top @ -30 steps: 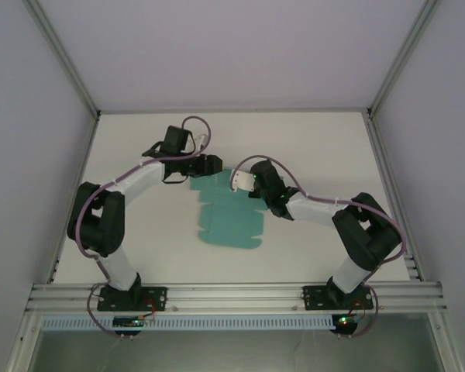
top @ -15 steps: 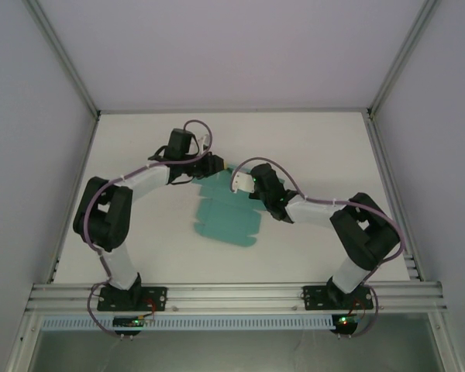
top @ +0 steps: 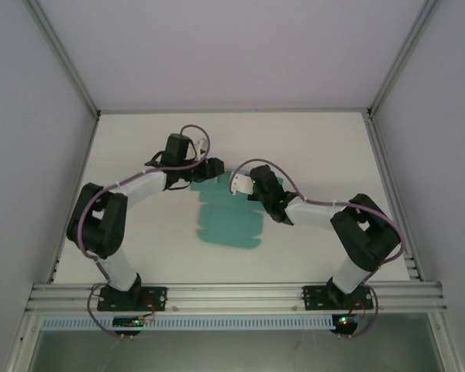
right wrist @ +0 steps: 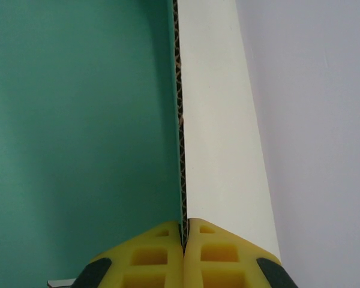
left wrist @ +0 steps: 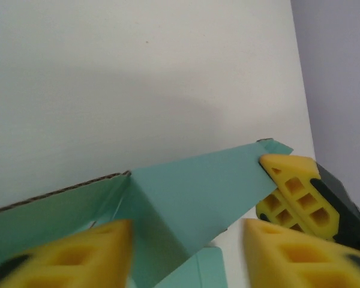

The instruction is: Assemble paper box

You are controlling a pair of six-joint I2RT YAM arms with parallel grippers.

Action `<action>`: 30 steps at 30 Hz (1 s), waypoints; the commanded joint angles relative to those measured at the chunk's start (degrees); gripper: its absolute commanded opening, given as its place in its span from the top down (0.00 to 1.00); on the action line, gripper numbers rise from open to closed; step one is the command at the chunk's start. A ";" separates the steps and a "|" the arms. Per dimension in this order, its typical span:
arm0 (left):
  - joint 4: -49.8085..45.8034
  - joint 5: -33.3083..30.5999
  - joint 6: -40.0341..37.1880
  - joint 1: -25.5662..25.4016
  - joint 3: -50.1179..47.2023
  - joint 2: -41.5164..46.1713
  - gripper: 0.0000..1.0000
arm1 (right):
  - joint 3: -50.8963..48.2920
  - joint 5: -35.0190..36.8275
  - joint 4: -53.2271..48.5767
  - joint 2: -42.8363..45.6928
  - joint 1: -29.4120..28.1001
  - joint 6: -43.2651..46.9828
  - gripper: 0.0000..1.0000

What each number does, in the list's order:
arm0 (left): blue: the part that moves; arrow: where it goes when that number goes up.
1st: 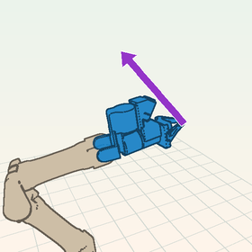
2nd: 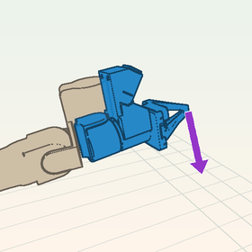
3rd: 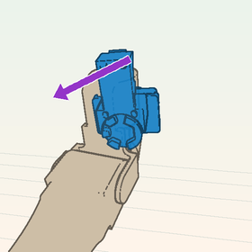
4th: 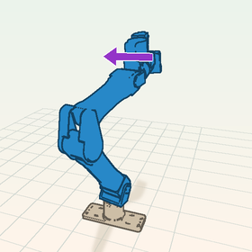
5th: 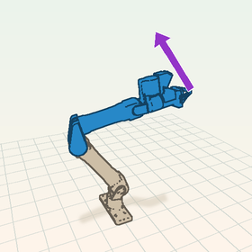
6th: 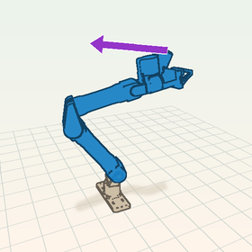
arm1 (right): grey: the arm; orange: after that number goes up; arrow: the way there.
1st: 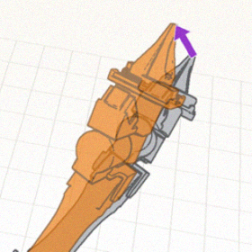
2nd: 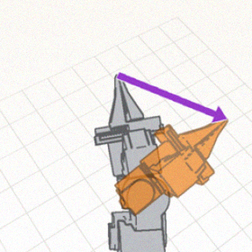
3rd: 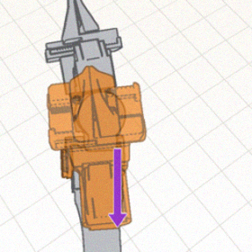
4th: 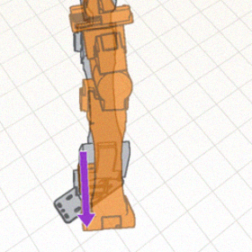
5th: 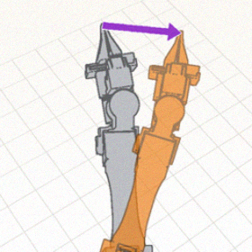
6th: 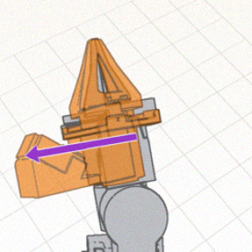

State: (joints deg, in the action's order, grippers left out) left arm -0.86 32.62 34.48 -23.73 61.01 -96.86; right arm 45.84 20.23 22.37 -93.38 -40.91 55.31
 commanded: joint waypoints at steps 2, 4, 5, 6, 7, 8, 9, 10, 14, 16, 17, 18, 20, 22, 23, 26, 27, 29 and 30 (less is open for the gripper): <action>-6.02 -6.18 -7.83 1.52 -3.23 8.31 0.17 | -0.70 -2.15 -1.56 4.19 1.27 -3.72 1.00; -7.28 -8.40 -9.45 2.74 -5.89 11.08 0.00 | -1.01 -2.88 -2.19 5.67 1.98 -4.26 1.00; -7.63 -9.68 -10.07 3.66 -7.69 12.53 0.00 | -1.40 -3.30 -2.27 6.48 2.38 -4.58 1.00; -7.95 -11.01 -10.12 4.62 -9.23 13.71 0.00 | -1.52 -3.72 -2.64 7.25 2.71 -4.94 1.00; -8.16 -11.77 -10.56 5.54 -10.58 14.71 0.00 | -1.63 -4.49 -3.38 7.95 3.06 -5.25 1.00; -8.65 -12.66 -11.07 6.72 -11.79 15.64 0.00 | -1.77 -5.52 -4.19 8.83 3.51 -5.75 1.00; -9.03 -13.47 -11.33 7.49 -12.70 16.28 0.00 | -1.85 -6.58 -4.91 9.45 3.78 -6.12 1.00; -9.30 -13.86 -12.09 7.96 -13.32 16.90 0.01 | -1.98 -7.50 -5.47 10.02 4.10 -6.63 1.00; -10.25 -19.79 -13.09 8.43 -14.51 17.20 0.00 | -1.96 -9.94 -7.06 11.28 4.83 -8.23 1.00; -10.19 -21.84 -12.91 8.78 -14.51 16.59 0.01 | -1.82 -10.12 -7.21 11.16 5.12 -8.96 1.00; -9.14 -19.96 -13.57 8.91 -14.71 16.23 0.00 | -1.49 -9.73 -7.32 10.96 5.30 -9.62 1.00; -7.26 -17.02 -14.09 8.86 -15.13 16.01 0.00 | -1.07 -9.70 -7.75 10.82 5.50 -9.99 1.00; -1.53 -8.18 -14.44 8.83 -16.81 15.40 0.04 | -0.75 -10.07 -8.16 10.41 5.75 -10.69 1.00; 3.77 -2.22 -12.99 8.80 -18.13 14.49 0.11 | -0.58 -10.73 -8.13 10.17 5.95 -11.16 1.00; 6.04 -0.22 -12.31 8.75 -18.54 13.87 0.14 | -0.44 -10.91 -8.24 10.06 5.94 -11.51 1.00; 8.97 1.68 -11.15 8.80 -18.33 11.50 0.26 | -0.22 -11.24 -8.58 9.86 6.01 -12.02 1.00; 9.40 2.31 -10.89 8.78 -18.00 10.72 0.29 | -0.20 -11.37 -8.63 9.84 6.10 -12.12 1.00; 11.57 3.97 -10.36 8.77 -17.85 9.29 0.36 | -0.14 -11.74 -8.93 9.89 6.14 -12.38 1.00; 12.52 4.40 -9.97 8.78 -17.85 8.68 0.42 | -0.04 -11.91 -9.12 9.81 6.19 -12.54 1.00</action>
State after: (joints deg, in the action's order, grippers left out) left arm 5.80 31.90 23.94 -15.00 42.81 -86.83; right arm 44.40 9.58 14.68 -83.40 -35.11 44.73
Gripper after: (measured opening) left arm 0.607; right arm 0.048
